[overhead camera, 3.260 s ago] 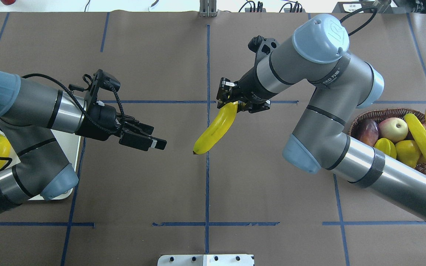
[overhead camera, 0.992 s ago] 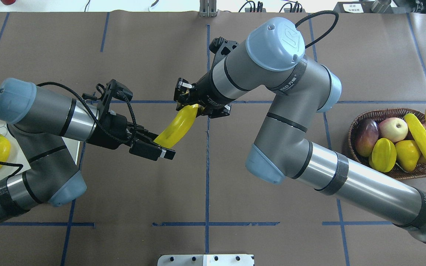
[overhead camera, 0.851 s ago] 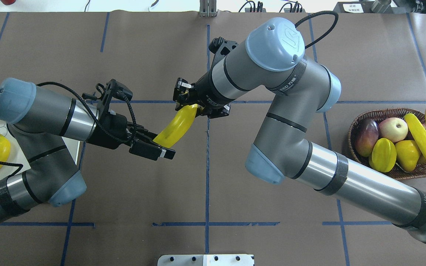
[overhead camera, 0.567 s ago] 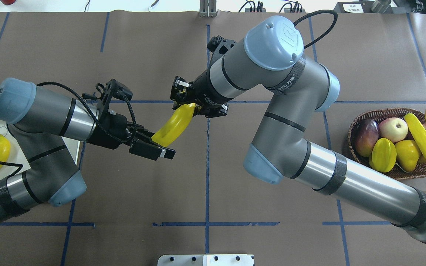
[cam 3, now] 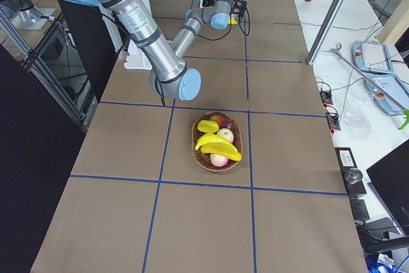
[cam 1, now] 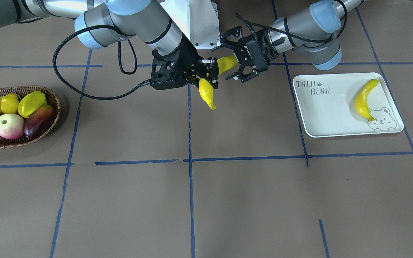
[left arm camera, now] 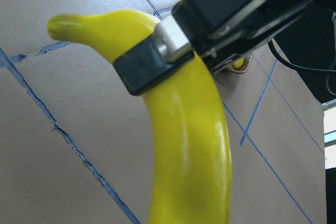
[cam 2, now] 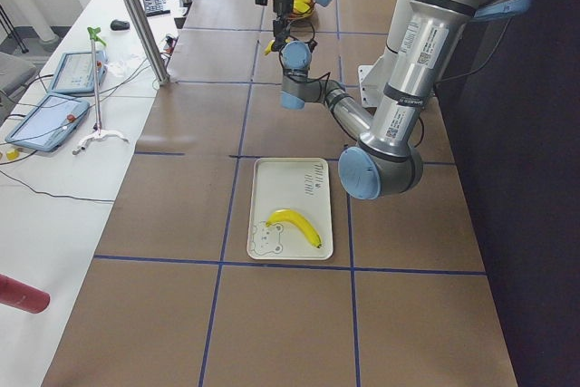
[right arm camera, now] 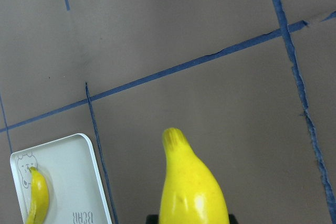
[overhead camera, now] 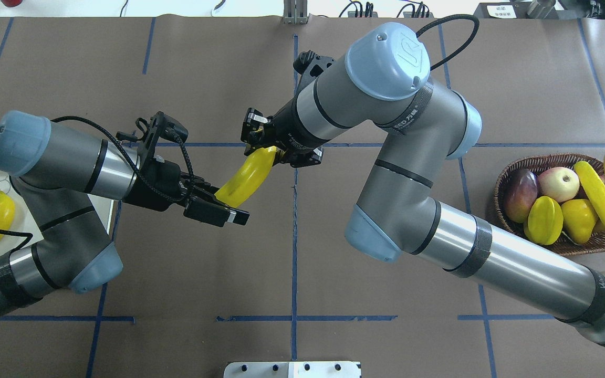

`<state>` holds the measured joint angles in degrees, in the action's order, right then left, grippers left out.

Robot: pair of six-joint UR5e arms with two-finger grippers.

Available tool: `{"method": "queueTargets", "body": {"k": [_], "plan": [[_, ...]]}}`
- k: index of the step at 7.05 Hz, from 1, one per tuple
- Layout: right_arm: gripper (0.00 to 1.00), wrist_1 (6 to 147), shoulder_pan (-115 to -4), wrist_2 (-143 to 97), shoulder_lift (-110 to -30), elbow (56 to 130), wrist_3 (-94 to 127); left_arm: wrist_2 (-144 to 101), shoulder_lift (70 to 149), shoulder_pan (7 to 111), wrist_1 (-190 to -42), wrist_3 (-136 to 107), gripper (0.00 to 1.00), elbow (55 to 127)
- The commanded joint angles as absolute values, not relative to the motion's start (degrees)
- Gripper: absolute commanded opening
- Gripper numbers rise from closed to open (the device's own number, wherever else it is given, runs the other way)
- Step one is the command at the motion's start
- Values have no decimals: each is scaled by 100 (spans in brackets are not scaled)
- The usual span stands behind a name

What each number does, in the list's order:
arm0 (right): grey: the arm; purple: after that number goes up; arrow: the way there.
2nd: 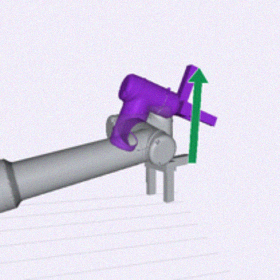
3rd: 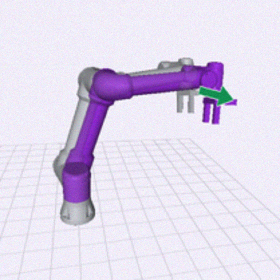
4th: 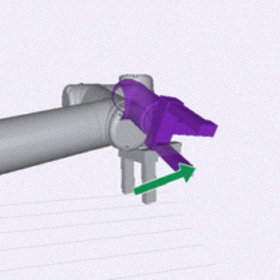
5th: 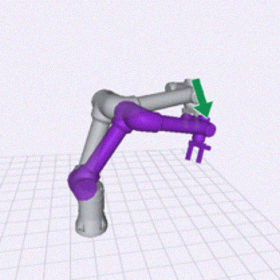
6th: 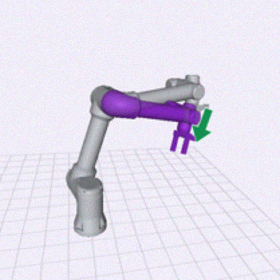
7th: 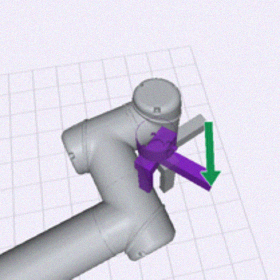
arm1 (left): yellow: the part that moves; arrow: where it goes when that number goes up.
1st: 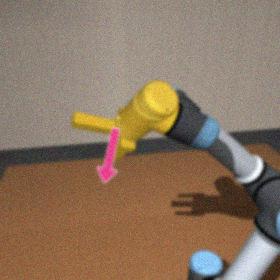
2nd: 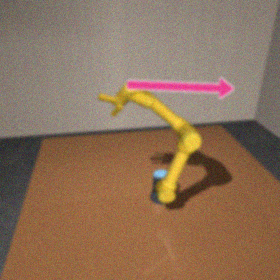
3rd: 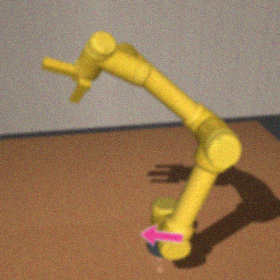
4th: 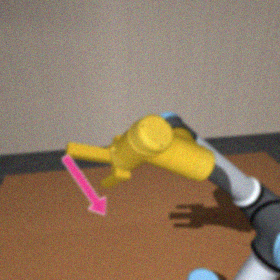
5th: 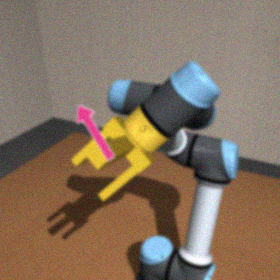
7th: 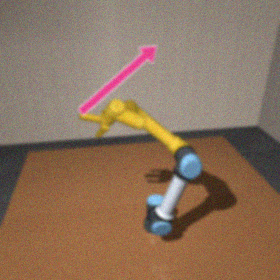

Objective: Transfer all bananas from basket to plate

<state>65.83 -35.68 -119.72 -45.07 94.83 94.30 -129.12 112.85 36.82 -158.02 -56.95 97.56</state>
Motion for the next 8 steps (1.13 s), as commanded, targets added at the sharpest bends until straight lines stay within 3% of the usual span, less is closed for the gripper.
{"method": "queueTargets", "body": {"k": [1,3,8], "plan": [[11,6583,-3560,-11971,-4509,9483,9431,-12911,11285,3683,-15820,-5792,83,9756],[11,6583,-3551,-11945,-4509,9483,9439,-12911,11294,3683,-15829,-5801,79,9756],[12,6583,-3542,-11936,-4509,9483,9448,-12911,11312,3691,-15838,-5924,79,9852]]}}
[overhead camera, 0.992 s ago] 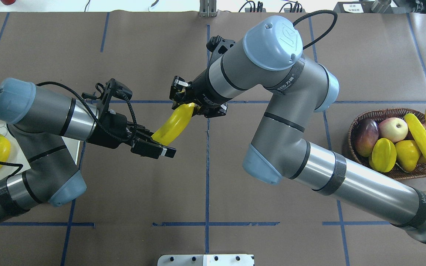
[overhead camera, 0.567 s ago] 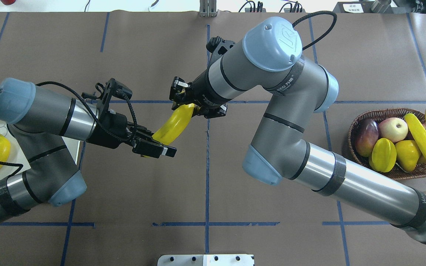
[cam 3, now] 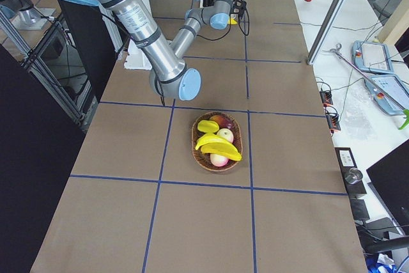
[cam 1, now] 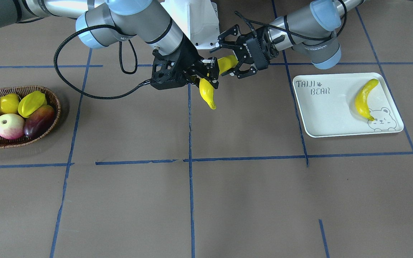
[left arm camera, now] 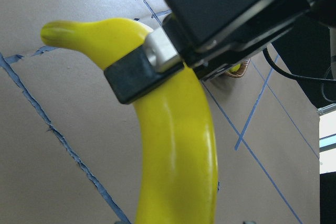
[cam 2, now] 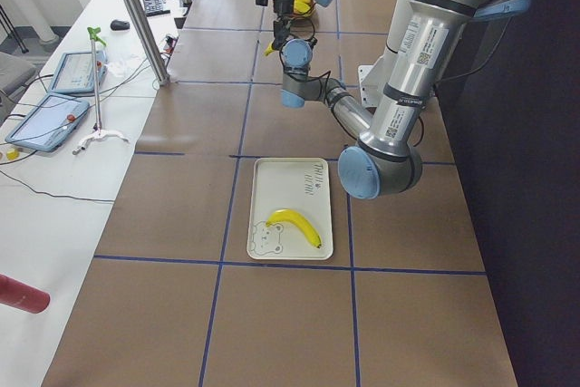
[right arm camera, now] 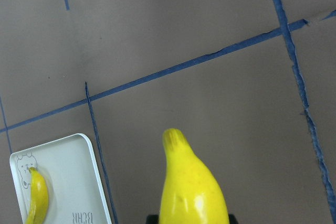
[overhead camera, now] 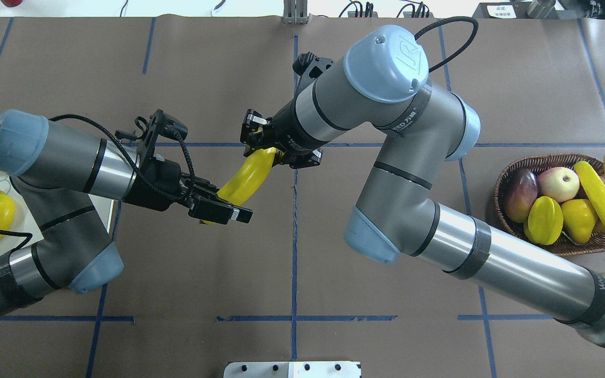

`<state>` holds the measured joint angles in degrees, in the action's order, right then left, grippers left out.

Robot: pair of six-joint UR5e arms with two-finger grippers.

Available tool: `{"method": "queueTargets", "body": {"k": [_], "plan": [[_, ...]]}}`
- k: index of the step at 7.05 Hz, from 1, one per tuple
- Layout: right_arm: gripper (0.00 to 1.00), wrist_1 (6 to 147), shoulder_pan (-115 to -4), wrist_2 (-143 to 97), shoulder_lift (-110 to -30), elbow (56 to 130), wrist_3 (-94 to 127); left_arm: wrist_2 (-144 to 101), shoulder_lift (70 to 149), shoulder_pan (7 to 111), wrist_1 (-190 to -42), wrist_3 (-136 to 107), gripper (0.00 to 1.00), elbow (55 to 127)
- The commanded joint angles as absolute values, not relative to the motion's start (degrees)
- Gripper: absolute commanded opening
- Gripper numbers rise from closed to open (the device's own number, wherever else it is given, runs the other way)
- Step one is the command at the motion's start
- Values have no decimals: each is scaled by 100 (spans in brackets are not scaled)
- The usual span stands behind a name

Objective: Transfer all bananas from basket to plate

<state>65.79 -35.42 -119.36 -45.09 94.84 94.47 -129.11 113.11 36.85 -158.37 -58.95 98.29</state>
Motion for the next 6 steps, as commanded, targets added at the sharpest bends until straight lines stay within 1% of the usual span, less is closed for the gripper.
{"method": "queueTargets", "body": {"k": [1,6], "plan": [[12,6583,-3542,-11936,-4509,9492,9457,-12920,11303,3691,-15838,-5933,79,9870],[12,6574,-3542,-11944,-4509,9501,9483,-12911,11303,3683,-15838,-5924,79,9791]]}}
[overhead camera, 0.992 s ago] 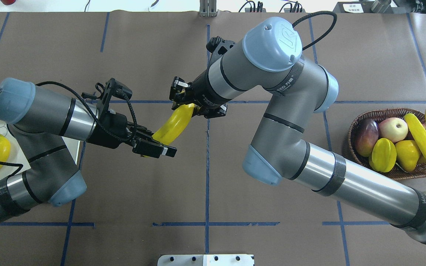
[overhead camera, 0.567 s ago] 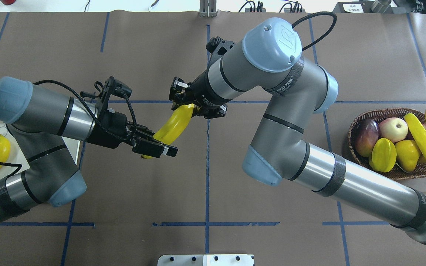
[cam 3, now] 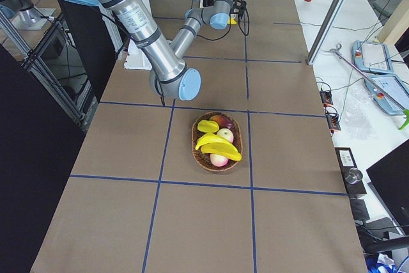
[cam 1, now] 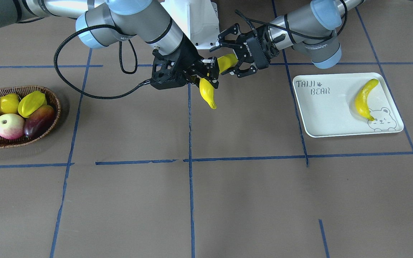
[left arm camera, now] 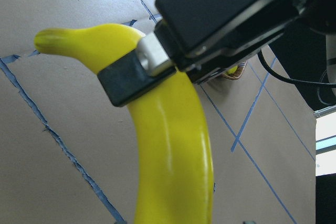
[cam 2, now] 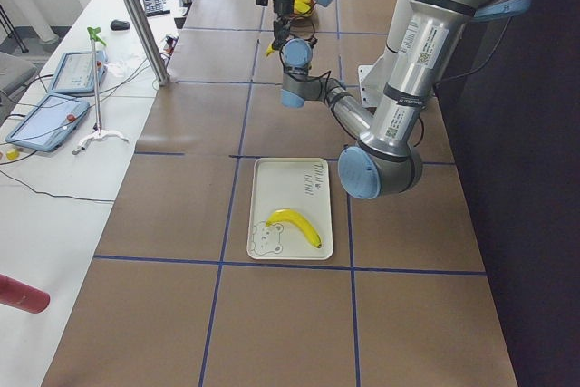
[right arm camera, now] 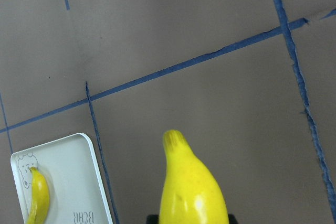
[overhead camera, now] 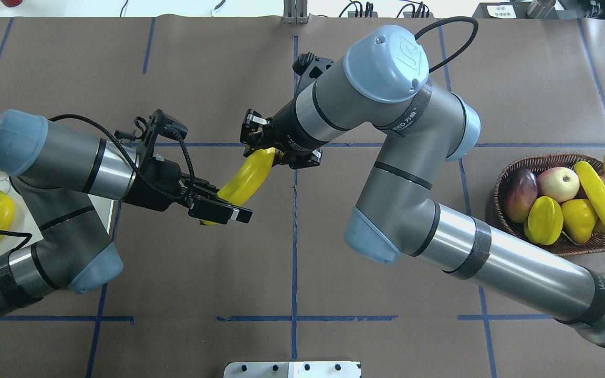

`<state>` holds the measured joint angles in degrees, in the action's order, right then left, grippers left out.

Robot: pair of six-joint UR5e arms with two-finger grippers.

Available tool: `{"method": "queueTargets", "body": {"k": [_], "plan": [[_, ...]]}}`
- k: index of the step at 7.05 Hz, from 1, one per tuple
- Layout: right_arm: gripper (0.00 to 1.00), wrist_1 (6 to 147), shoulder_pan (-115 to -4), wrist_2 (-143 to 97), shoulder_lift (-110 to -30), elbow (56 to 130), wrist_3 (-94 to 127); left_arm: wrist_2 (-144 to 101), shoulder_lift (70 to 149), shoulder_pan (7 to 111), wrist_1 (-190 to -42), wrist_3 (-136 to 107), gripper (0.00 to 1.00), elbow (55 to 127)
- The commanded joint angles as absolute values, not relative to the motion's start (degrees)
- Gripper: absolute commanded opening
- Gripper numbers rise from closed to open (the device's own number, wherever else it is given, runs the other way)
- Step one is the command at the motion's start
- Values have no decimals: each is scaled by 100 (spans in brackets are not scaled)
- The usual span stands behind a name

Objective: Transfer all bananas from basket to plate

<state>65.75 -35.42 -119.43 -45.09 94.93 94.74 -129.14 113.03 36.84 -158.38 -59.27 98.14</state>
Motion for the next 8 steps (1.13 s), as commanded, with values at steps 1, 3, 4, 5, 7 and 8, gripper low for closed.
{"method": "queueTargets", "body": {"k": [1,3,4,5,7,8], "plan": [[12,6574,-3542,-11944,-4509,9501,9475,-12911,11303,3683,-15838,-5924,79,9791],[12,6574,-3542,-11944,-4517,9492,9483,-12911,11303,3683,-15838,-5924,70,9791],[12,6574,-3542,-11944,-4518,9492,9475,-12911,11303,3691,-15838,-5933,67,9791],[12,6574,-3542,-11944,-4518,9492,9475,-12911,11303,3691,-15838,-5933,66,9791],[13,6574,-3542,-11944,-4518,9492,9475,-12911,11303,3683,-15838,-5933,66,9791],[15,6574,-3542,-11944,-4526,9492,9475,-12911,11303,3683,-15838,-5933,65,9791]]}}
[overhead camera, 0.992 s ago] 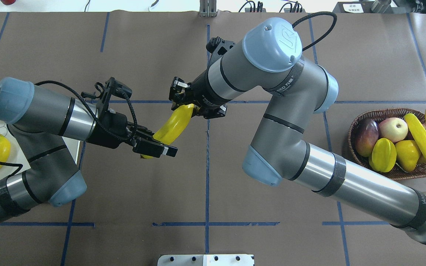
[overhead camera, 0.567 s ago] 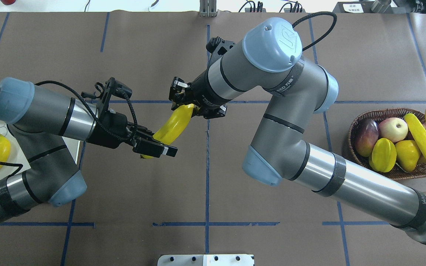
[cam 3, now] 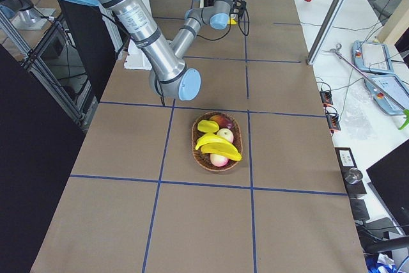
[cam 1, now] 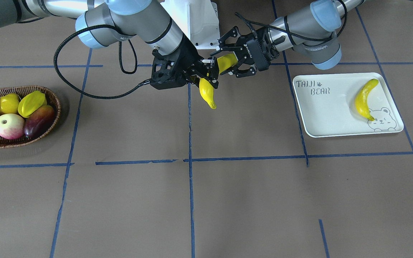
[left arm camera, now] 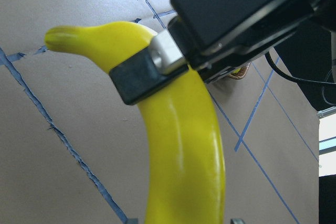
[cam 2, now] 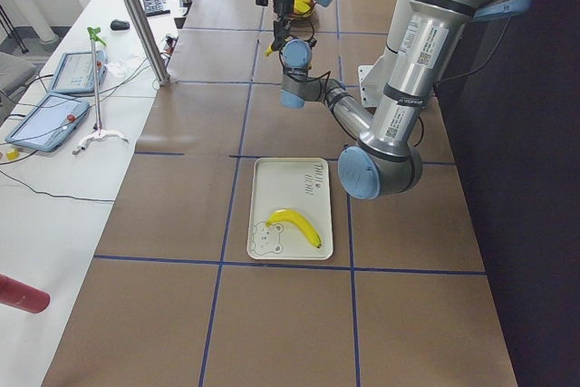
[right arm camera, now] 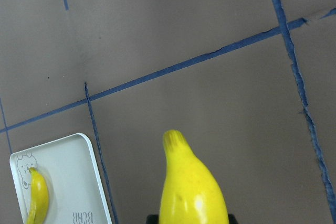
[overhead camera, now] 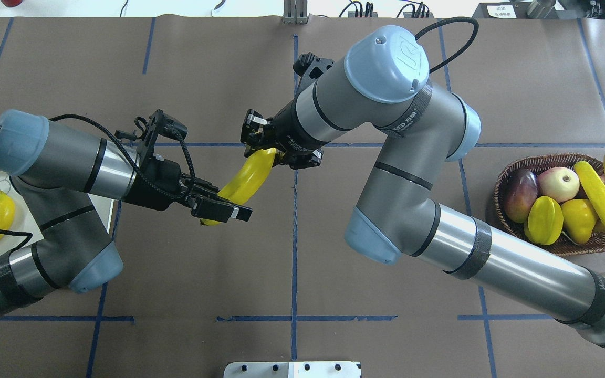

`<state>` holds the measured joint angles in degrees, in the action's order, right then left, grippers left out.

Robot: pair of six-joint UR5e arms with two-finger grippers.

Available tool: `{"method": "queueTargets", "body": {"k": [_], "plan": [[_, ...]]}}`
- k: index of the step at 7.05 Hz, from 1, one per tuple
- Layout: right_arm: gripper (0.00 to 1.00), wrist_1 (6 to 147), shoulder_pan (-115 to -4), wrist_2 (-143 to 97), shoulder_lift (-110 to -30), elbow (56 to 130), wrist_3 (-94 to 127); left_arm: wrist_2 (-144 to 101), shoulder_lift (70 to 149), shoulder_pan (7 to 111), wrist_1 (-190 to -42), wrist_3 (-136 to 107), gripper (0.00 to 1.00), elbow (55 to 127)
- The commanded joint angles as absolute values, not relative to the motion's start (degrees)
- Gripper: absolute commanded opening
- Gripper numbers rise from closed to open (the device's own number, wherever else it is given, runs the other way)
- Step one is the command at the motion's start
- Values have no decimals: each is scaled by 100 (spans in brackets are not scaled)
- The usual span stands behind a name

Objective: Transfer all bananas from basket to plate

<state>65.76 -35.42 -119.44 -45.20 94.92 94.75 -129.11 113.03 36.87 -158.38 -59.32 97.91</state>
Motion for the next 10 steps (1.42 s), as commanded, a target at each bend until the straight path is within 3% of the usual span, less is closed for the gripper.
{"method": "queueTargets", "body": {"k": [1,2,3,4,5,10], "plan": [[15,6574,-3542,-11936,-4526,9492,9475,-12911,11303,3691,-15838,-5933,58,9791],[18,6574,-3542,-11936,-4526,9492,9475,-12911,11303,3691,-15838,-5933,53,9791],[29,6574,-3542,-11936,-4526,9492,9475,-12911,11303,3691,-15838,-5967,41,9791],[99,6574,-3533,-11927,-4526,9492,9475,-12911,11303,3683,-15838,-6150,21,9817],[100,6574,-3525,-11848,-4526,9492,9475,-12911,11294,3691,-15838,-6152,9,9835],[100,6565,-3524,-11839,-4526,9510,9466,-12911,11285,3700,-15829,-6152,9,9835]]}}
